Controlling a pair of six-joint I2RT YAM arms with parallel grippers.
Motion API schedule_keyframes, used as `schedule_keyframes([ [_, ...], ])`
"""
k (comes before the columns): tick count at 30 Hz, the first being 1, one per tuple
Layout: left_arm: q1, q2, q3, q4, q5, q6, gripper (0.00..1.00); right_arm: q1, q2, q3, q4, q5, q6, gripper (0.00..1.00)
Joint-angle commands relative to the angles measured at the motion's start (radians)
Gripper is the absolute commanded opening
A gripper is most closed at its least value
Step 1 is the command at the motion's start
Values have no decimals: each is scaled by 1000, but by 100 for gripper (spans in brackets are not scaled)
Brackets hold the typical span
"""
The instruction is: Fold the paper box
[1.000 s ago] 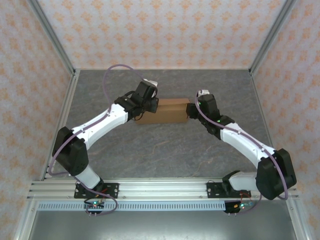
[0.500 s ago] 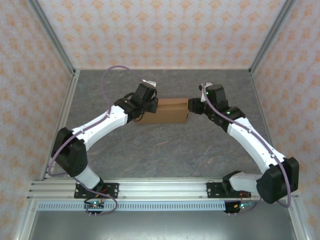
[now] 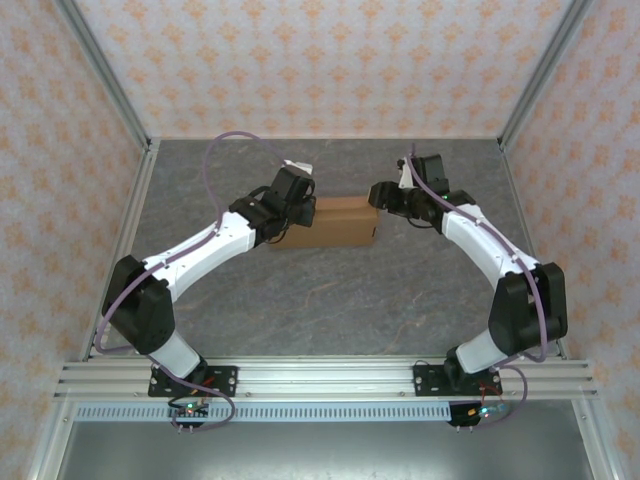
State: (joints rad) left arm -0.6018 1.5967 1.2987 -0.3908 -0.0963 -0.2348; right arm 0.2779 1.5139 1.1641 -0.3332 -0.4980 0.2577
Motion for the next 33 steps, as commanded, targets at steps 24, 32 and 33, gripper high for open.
schedule_keyframes([
  [24,-15,-84,-123,-15,-58,-62,35,-15,-46,-305,359,-85,60,54],
  [32,-13,-95,-137,-12,-45,-78,36,-20,-28,-382,454,-108,117,52],
  [33,-14,-95,-136,-13,-46,-79,36,-20,-27,-380,452,-111,124,52],
])
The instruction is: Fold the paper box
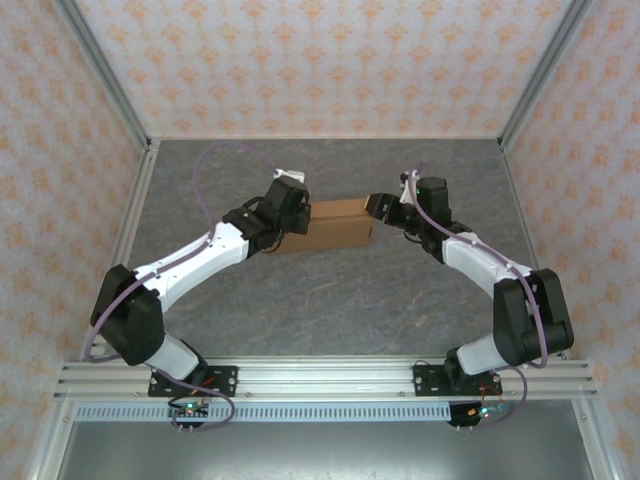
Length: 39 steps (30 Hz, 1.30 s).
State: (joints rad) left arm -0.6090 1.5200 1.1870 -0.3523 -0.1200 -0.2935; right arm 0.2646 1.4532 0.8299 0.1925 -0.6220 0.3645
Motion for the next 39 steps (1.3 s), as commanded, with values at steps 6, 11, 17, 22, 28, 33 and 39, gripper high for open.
schedule_keyframes([
  [6,-6,-65,9,-80,-54,-26,40,-7,14,-43,-74,13,36,51],
  [11,29,-179,-9,-131,-131,-60,53,-6,-15,-48,-86,27,24,51],
  [17,209,-277,-153,-116,144,-207,62,-5,-16,-38,-103,31,5,51],
  [22,327,-259,-224,-38,381,-293,72,-4,-13,-40,-99,30,5,51],
  [28,396,-221,-282,67,549,-366,71,2,-12,-31,-111,37,-3,50],
  [33,424,-216,-315,98,583,-390,67,4,-8,-25,-117,42,-9,50],
  [39,453,-220,-389,148,606,-415,56,5,-2,-23,-131,57,-14,50],
])
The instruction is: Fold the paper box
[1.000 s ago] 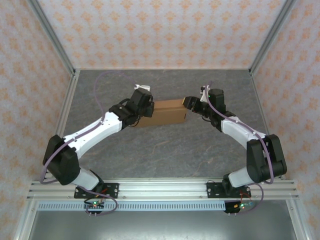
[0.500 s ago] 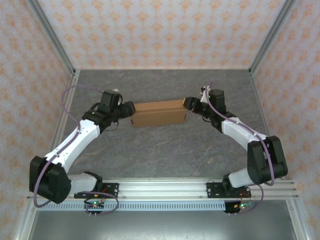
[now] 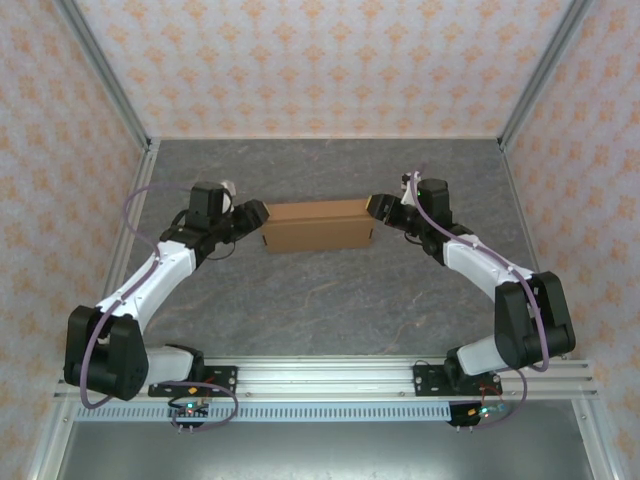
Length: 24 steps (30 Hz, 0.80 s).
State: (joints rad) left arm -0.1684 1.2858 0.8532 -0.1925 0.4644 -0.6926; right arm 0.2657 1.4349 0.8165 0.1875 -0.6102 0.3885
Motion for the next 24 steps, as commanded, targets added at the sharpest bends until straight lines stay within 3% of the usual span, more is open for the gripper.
schedule_keyframes([
  [1,17,15,-75,-2,22,-18,54,4,19,-6,-137,47,-39,50],
  [6,43,21,-166,74,50,-46,43,2,37,4,-163,42,-25,47],
  [11,44,1,-144,63,56,-38,41,0,44,25,-175,9,0,45],
  [17,42,-83,-54,-45,-55,37,61,0,48,55,-199,-34,11,45],
  [24,37,-25,-52,-16,-63,62,63,-5,50,96,-223,-63,14,46],
])
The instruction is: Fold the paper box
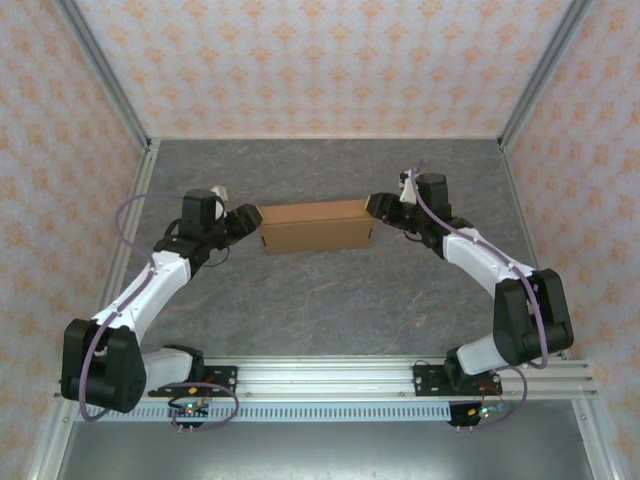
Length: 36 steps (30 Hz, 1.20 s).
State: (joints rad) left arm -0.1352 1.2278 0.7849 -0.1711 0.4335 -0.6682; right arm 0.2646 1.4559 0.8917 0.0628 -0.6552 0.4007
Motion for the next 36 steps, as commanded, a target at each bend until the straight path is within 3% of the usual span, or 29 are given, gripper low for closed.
schedule_keyframes([
  [1,2,45,8,-32,-28,40,62,-5,31,28,-100,-24,6,46],
  [16,-6,56,-81,14,-38,39,56,-38,32,37,-45,-124,105,53],
  [36,-16,18,-157,3,-57,48,54,-72,161,-137,149,-181,99,27],
])
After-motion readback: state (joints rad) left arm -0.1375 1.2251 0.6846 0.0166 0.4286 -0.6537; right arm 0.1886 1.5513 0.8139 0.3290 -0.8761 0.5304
